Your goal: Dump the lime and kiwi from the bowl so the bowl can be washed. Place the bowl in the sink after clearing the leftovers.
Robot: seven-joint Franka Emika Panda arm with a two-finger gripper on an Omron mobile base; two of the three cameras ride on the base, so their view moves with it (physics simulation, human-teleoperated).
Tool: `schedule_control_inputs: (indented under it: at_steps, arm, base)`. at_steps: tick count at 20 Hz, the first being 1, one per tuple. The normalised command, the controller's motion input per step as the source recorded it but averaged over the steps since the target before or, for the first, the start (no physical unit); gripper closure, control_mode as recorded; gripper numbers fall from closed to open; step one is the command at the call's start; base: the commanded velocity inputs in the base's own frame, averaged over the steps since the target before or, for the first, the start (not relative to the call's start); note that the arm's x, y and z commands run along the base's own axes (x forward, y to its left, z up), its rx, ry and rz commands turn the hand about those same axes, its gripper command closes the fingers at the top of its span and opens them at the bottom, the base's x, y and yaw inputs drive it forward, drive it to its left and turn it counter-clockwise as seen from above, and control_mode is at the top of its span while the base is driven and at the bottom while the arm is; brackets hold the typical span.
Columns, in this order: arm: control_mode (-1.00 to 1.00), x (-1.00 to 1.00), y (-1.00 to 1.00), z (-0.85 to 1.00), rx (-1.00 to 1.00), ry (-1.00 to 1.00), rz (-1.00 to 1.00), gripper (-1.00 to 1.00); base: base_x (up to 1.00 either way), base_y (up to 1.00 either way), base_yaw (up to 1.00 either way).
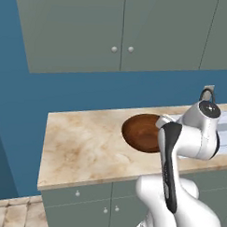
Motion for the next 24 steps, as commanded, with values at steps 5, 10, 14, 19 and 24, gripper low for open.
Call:
schedule_control_inputs:
  at_steps: [5, 10, 14, 19, 24]
  arm:
    - [-1.0, -0.26, -0.05, 0.0, 0.0, 0.0, 0.0, 1.0]
    - [1.0, -0.17, -0.06, 0.0, 0.0, 0.0, 0.0, 1.0]
    - [1.0, 0.0, 0.0, 0.0, 0.0, 0.0, 0.0, 1.0]
    - [1.0, 0.0, 0.0, 0.0, 0.0, 0.0, 0.0, 1.0]
    - [1.0, 0.0, 0.0, 0.0, 0.0, 0.0, 0.0, 1.0]
  base:
    - [0.0, 0.0, 0.0]
    - [-0.67, -0.52, -0.01]
    - [-0.37, -0.99, -0.08]
    - [-0.08, -1.0, -0.07]
    - [0.01, -1.0, -0.05]
